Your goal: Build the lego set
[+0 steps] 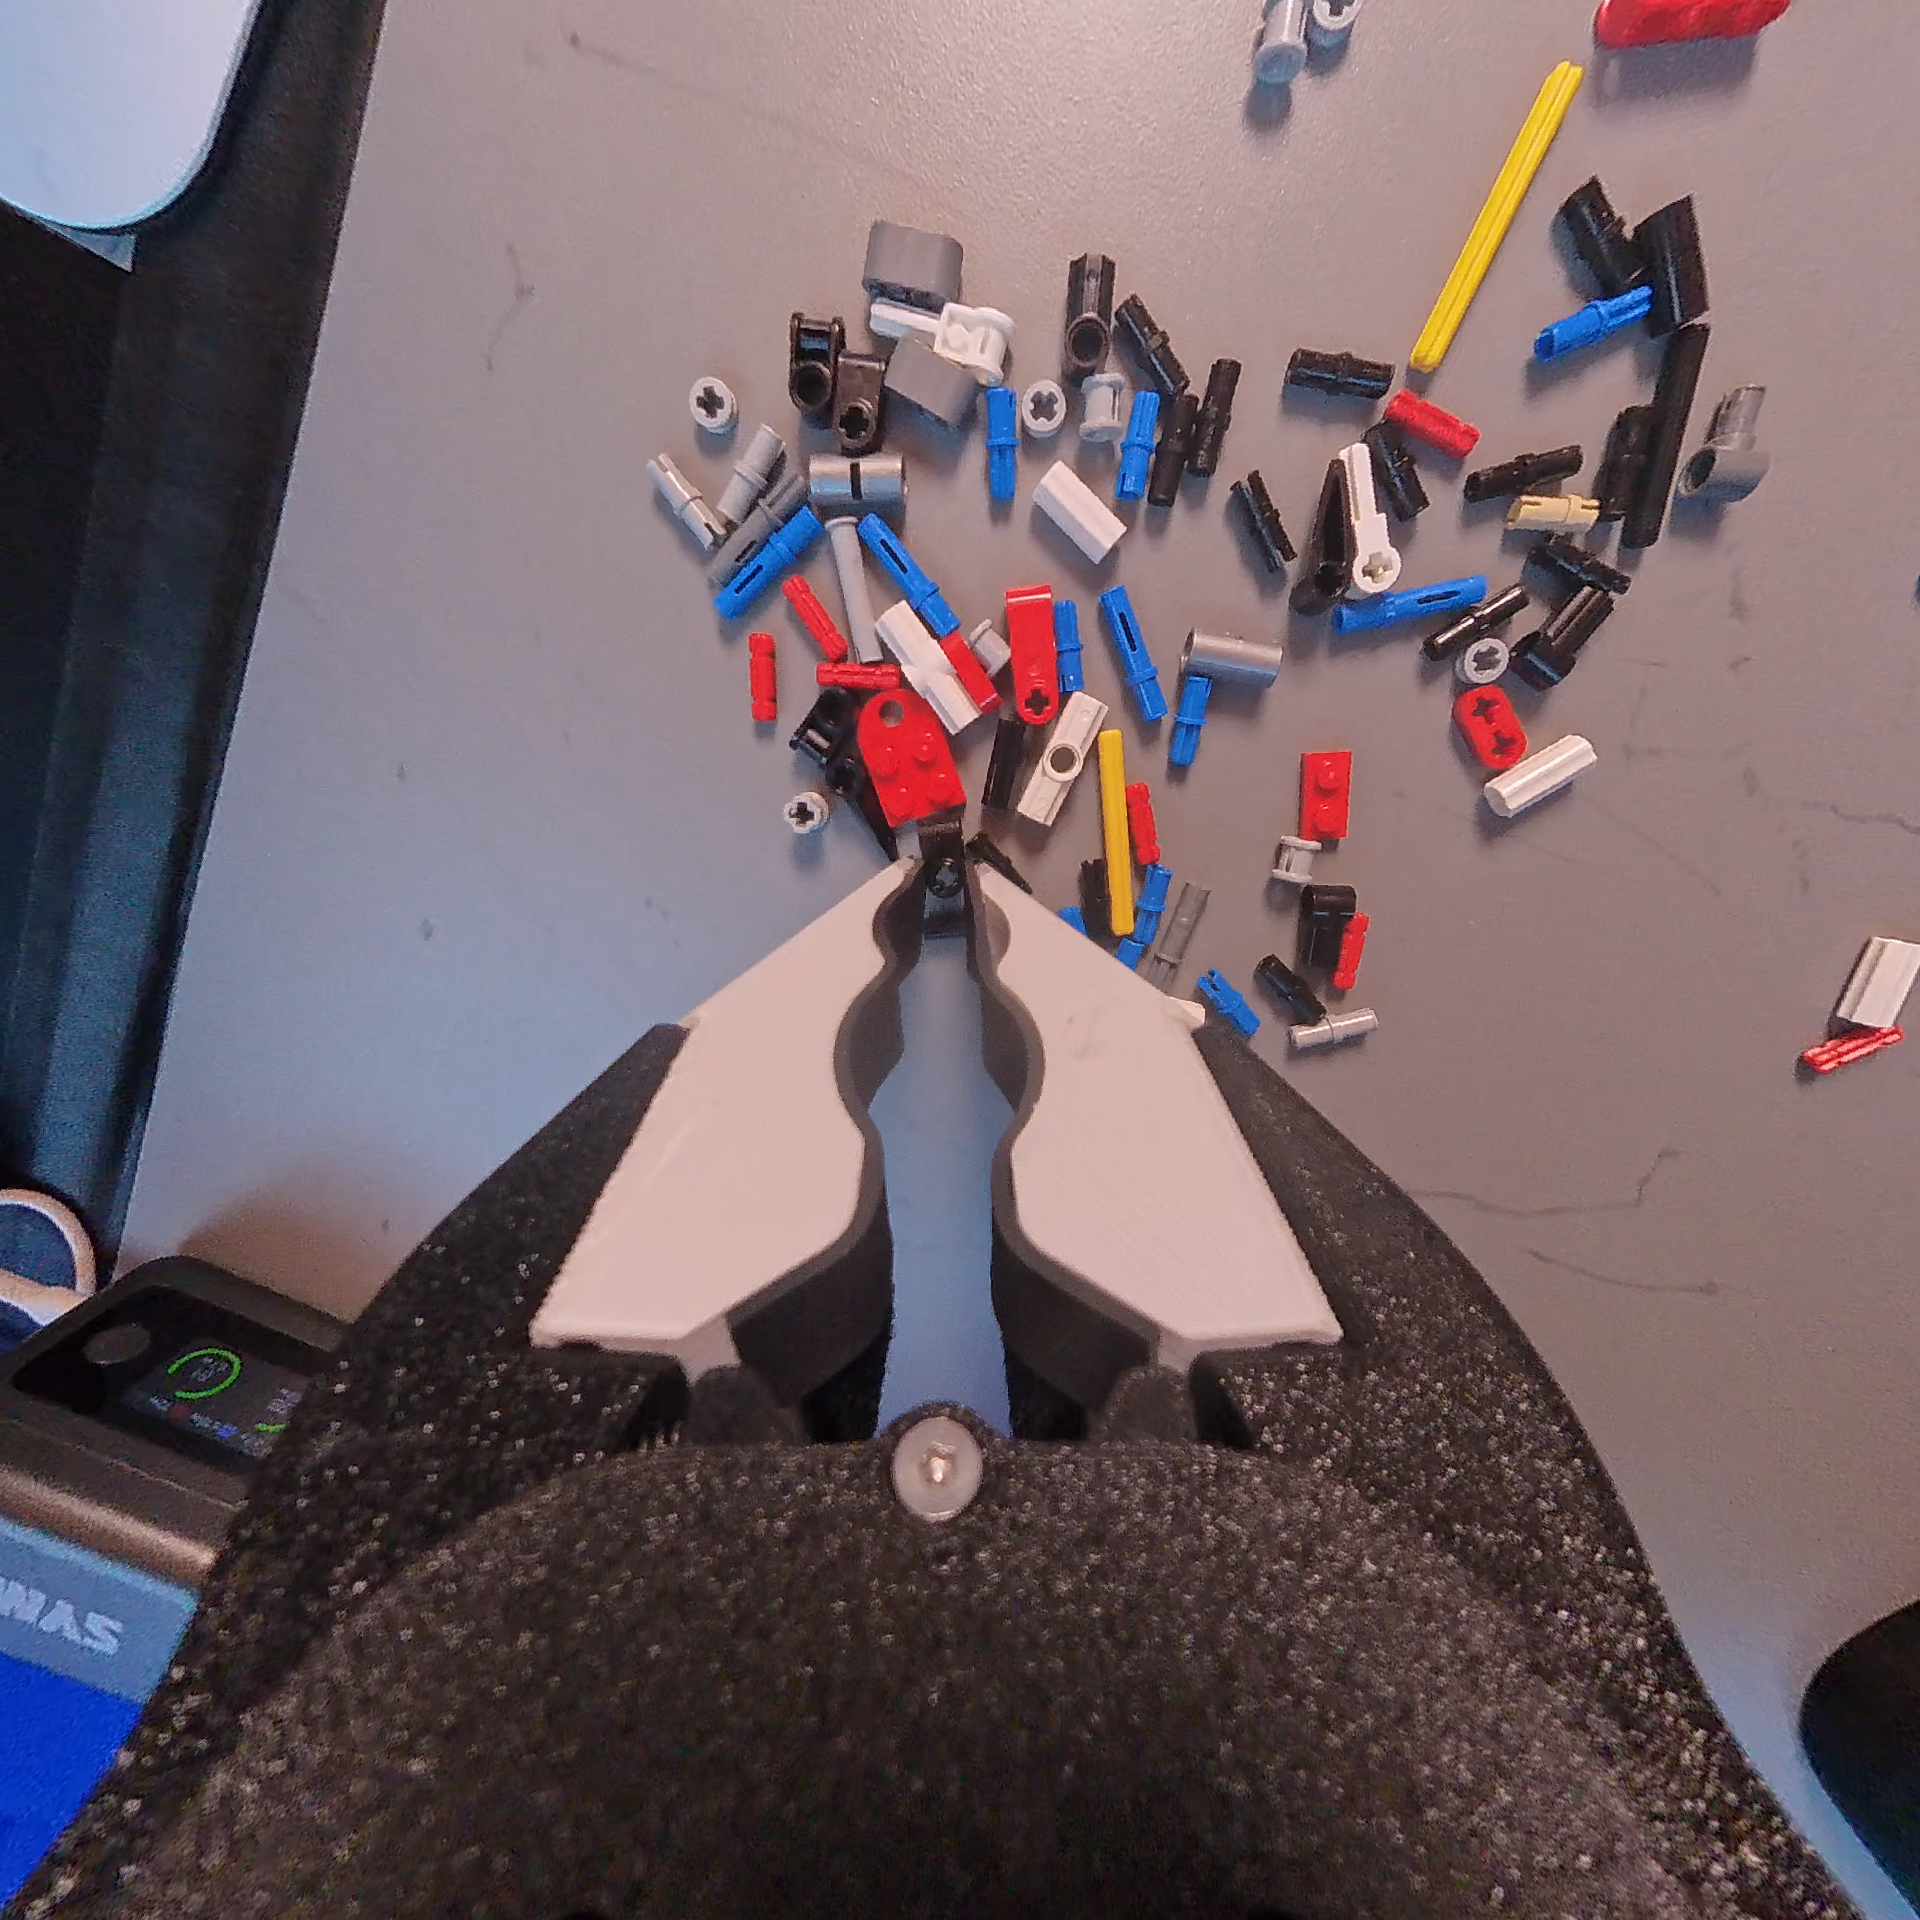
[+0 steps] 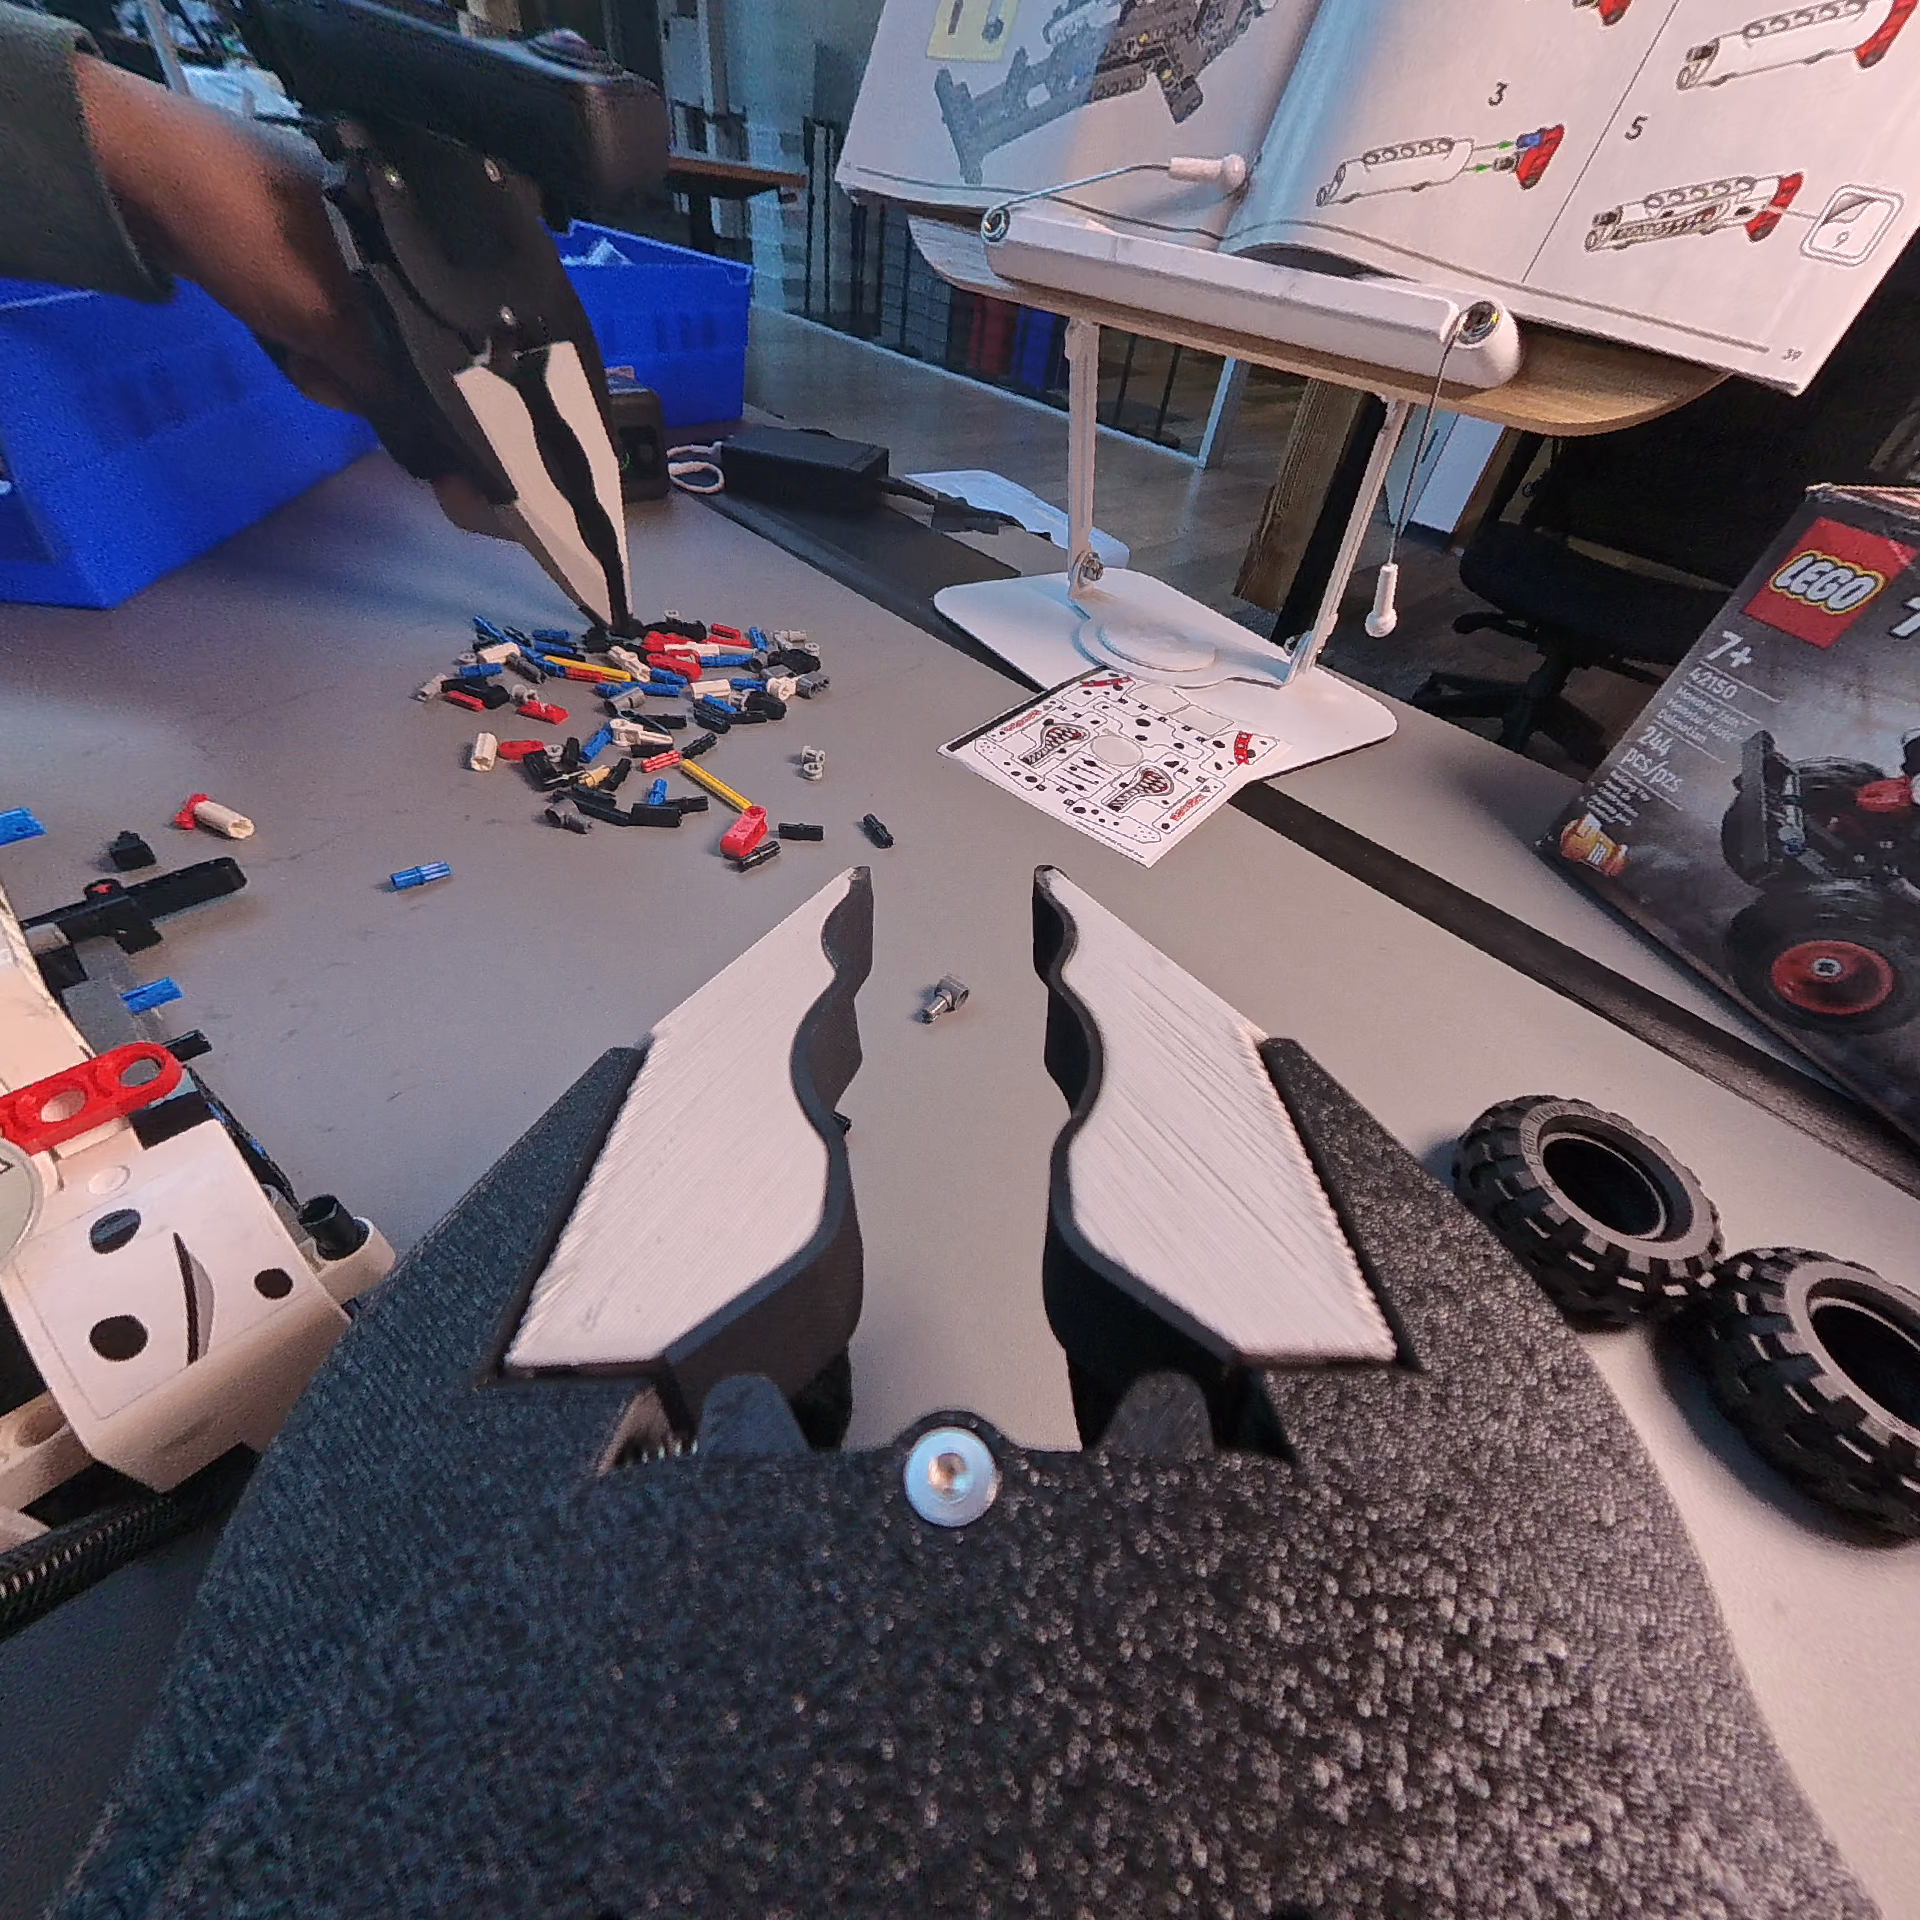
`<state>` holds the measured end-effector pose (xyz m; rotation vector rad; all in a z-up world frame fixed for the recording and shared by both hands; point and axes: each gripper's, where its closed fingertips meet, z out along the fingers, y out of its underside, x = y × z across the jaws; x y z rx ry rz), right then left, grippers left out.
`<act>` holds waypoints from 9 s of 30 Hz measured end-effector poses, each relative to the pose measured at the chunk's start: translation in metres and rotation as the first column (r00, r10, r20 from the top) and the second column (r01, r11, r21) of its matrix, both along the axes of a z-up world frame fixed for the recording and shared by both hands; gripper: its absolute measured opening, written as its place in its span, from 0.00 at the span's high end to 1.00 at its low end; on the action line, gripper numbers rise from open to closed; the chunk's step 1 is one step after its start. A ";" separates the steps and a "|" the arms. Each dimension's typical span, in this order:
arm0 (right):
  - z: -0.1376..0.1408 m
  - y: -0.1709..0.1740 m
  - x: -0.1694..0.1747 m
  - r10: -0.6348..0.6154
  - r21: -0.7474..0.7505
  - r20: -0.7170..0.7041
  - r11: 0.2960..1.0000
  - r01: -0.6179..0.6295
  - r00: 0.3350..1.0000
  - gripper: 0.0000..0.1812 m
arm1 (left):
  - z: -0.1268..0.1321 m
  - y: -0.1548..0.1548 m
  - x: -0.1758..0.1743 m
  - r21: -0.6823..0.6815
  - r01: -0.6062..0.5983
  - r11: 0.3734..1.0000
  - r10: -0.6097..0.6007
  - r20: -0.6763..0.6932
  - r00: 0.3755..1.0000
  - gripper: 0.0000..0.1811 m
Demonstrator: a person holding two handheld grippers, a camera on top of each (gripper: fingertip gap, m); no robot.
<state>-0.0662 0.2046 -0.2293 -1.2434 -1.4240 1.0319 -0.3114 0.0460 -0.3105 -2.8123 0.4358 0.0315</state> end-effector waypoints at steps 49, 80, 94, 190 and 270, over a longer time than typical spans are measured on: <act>0.011 -0.010 0.006 0.082 -0.007 -0.026 0.997 -0.082 0.996 0.82 | 0.018 -0.071 0.143 0.001 0.242 0.970 -0.241 0.102 0.965 0.96; -0.048 -0.018 0.121 0.172 0.155 0.920 0.665 -0.730 0.352 0.63 | 0.005 -0.115 0.238 0.289 0.134 0.948 -0.186 0.161 0.969 0.95; -0.057 -0.017 0.011 0.413 0.011 0.786 0.735 -0.678 0.460 0.87 | 0.037 -0.070 0.221 0.493 -0.030 0.870 -0.120 0.270 0.955 0.89; -0.046 0.004 0.102 0.084 0.255 0.885 0.736 -0.627 0.458 0.66 | 0.002 -0.012 0.095 0.389 -0.223 0.894 0.155 0.199 0.968 0.96; -0.085 -0.227 -0.091 0.555 0.023 0.585 0.718 -0.695 0.592 0.88 | -0.006 -0.086 0.157 0.436 0.038 0.899 -0.119 0.160 0.980 0.90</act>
